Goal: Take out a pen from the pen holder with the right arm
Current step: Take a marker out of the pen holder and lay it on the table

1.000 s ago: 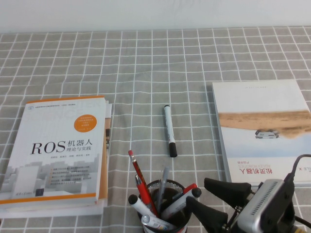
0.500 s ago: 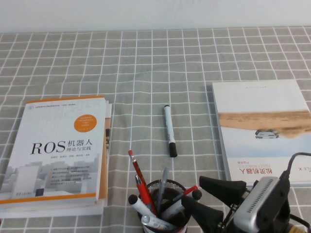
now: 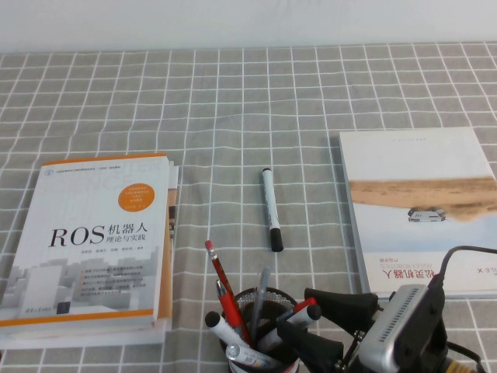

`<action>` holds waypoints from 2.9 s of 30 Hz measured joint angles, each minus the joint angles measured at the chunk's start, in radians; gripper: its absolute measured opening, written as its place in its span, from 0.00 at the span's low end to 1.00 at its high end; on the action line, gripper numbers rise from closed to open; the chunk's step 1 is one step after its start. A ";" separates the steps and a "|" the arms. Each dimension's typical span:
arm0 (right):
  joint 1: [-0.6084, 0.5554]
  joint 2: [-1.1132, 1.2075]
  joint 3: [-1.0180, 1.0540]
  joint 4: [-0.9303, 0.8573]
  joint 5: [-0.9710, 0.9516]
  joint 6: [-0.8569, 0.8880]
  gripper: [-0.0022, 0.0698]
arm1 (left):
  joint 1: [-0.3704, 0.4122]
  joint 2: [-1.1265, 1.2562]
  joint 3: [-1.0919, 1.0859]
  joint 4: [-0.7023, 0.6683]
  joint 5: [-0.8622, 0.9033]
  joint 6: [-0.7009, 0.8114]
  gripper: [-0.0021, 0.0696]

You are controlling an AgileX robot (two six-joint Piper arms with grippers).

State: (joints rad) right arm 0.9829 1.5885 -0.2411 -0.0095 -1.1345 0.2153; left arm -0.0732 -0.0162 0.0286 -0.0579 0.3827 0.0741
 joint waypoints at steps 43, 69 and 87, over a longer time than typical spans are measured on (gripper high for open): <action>0.002 -0.086 0.057 -0.076 -0.004 0.000 0.45 | 0.000 0.000 0.000 0.000 0.000 0.000 0.02; 0.002 -0.086 0.057 -0.068 -0.004 0.000 0.20 | 0.000 0.000 0.000 0.000 0.000 0.000 0.02; 0.002 -0.168 0.060 -0.022 -0.004 0.015 0.19 | 0.000 0.000 0.000 0.000 0.000 0.000 0.02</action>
State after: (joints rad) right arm 0.9845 1.4207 -0.1815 -0.0320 -1.1383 0.2308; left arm -0.0732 -0.0162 0.0286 -0.0579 0.3827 0.0741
